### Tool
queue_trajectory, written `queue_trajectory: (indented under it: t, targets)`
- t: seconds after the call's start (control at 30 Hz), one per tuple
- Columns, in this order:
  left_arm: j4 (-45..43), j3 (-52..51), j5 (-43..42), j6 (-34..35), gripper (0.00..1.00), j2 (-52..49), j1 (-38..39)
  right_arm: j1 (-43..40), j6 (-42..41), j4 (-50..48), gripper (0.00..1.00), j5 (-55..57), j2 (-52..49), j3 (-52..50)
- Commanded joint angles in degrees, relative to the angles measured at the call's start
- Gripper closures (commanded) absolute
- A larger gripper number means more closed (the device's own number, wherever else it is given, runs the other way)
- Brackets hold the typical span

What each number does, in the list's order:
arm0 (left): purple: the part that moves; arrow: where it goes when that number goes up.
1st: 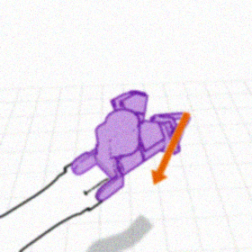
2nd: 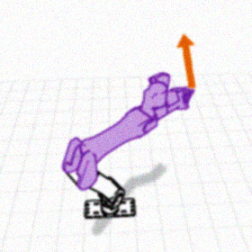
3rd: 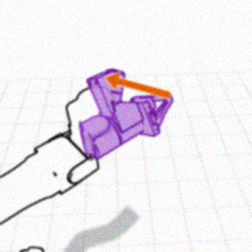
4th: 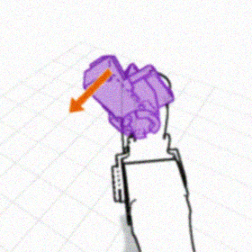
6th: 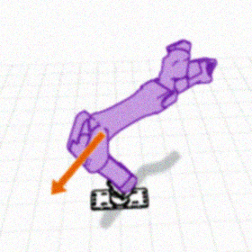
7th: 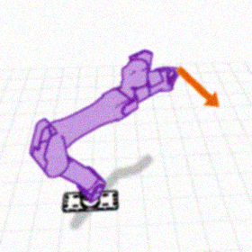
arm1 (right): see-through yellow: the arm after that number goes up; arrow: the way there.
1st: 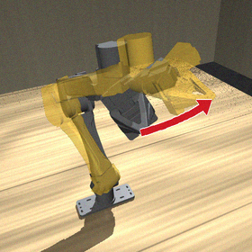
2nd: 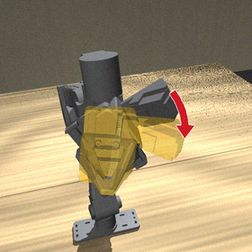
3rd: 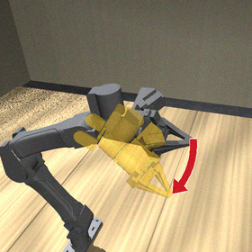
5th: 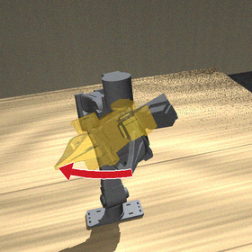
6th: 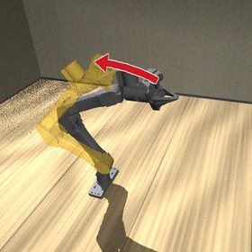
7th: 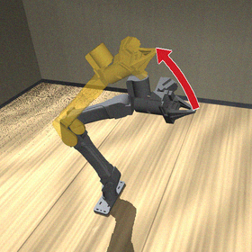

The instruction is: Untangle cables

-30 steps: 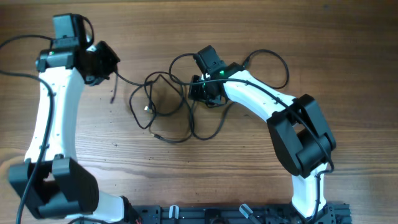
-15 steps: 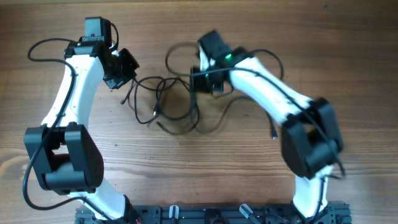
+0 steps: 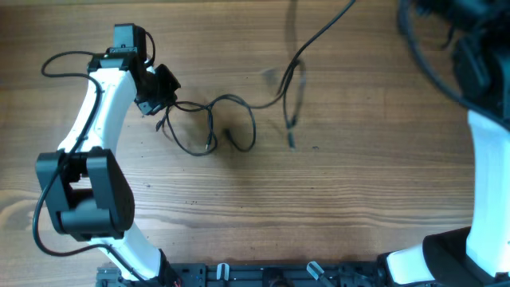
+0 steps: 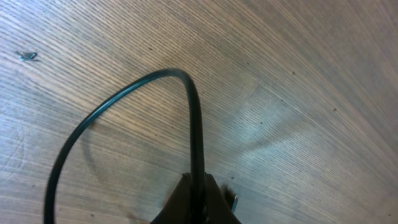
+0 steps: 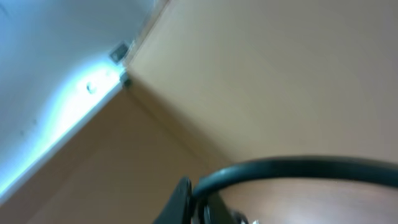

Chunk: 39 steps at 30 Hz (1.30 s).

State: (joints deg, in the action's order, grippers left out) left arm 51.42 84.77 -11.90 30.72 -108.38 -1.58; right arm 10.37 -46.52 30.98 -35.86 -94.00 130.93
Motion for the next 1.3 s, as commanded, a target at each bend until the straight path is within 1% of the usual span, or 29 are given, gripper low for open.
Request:
queue_trajectory:
  t: [0.0, 0.07, 0.1, 0.17, 0.2, 0.27, 0.33, 0.37, 0.47, 0.57, 0.63, 0.67, 0.73, 0.8, 0.83, 0.93, 0.97, 1.1, 1.17, 1.2, 1.23, 1.27]
  targets:
    - [-0.1, 0.2, 1.6, 0.2, 0.96, -3.0, 0.3, -6.1, -18.5, -16.3, 0.95, 2.3, 0.5, 1.1]
    - [-0.2, 0.2, 3.1, 0.1, 0.96, -4.7, 0.3, -10.8, -23.0, -22.6, 0.95, 3.4, 0.5, 1.1]
    - [-0.4, 0.2, 3.7, 0.1, 0.96, -5.4, 0.3, -13.1, -21.3, -20.0, 0.95, 3.7, 0.5, 1.1]
    - [-1.1, 0.2, 3.9, -0.3, 0.96, -5.8, 0.3, -14.7, -14.5, -10.6, 0.95, 5.2, 0.5, 1.1]
    - [-1.8, 0.2, 4.6, -0.4, 0.96, -5.8, 0.3, -14.9, -7.1, -1.0, 0.95, 8.8, 0.5, 1.1]
    - [-2.7, 0.2, 5.2, -1.0, 0.96, -5.8, 0.2, -14.9, 2.5, 10.3, 0.95, 18.8, 0.4, 1.0]
    - [-2.8, 0.2, 5.3, -2.3, 0.96, -5.7, 0.3, -15.7, 10.3, 17.4, 0.96, 28.6, -0.7, 1.0]
    - [-3.4, 0.2, 5.3, -3.3, 0.96, -5.7, 0.3, -17.0, 12.2, 18.6, 0.96, 28.8, -1.5, 1.0]
    - [-4.3, 0.4, 5.1, -7.2, 0.96, -2.6, 0.3, -23.2, 16.0, 19.3, 0.96, 25.5, -4.5, 1.0]
    - [-4.5, 0.4, 5.1, -8.0, 0.96, 5.7, 0.3, -29.4, 20.2, 19.2, 0.96, 26.9, -7.3, 1.1]
    - [-4.5, 0.4, 5.1, -8.0, 0.96, 11.4, 0.7, -32.4, 22.7, 18.9, 0.96, 29.5, -8.2, 1.1]
    - [-4.5, 0.4, 5.1, -8.0, 0.96, 15.1, 1.5, -34.1, 24.1, 19.0, 0.96, 32.6, -8.3, 1.1]
    - [-4.5, 0.4, 5.1, -7.9, 0.96, 18.3, 3.1, -36.0, 25.8, 19.0, 0.96, 36.8, -8.7, 1.1]
    - [-4.5, 0.4, 5.1, -7.6, 0.96, 19.3, 4.7, -37.4, 28.6, 18.8, 0.95, 41.0, -10.8, 1.0]
    - [-4.4, 0.4, 5.1, -7.3, 0.96, 19.1, 5.4, -37.6, 28.8, 18.8, 0.96, 43.3, -13.4, 1.0]
    - [-4.5, 0.4, 5.1, -5.9, 0.96, 19.0, 7.1, -37.6, 28.9, 18.8, 0.96, 43.4, -21.9, 1.0]
    - [-4.5, 0.4, 5.1, -5.9, 0.96, 19.0, 7.3, -37.6, 28.5, 18.8, 0.96, 43.4, -23.9, 1.0]
    - [-4.5, 0.4, 5.1, -5.8, 0.96, 19.0, 8.2, -37.8, 27.8, 16.2, 0.96, 43.7, -37.2, 1.0]
    - [-4.5, 0.4, 5.1, -5.9, 0.96, 19.0, 8.5, -38.0, 24.1, 16.4, 0.95, 47.4, -41.5, 1.0]
    - [-4.1, 0.4, 4.9, -5.9, 0.96, 19.0, 8.5, -38.3, 22.7, 16.6, 0.91, 48.1, -43.1, 1.0]
    - [-3.8, 0.4, 4.9, -5.9, 0.96, 19.0, 8.7, -38.7, 21.2, 16.2, 0.63, 47.8, -43.5, 1.0]
    - [-3.8, 0.4, 4.9, -5.9, 0.96, 19.0, 9.2, -38.9, 20.7, 15.6, 0.12, 46.4, -43.6, 1.0]
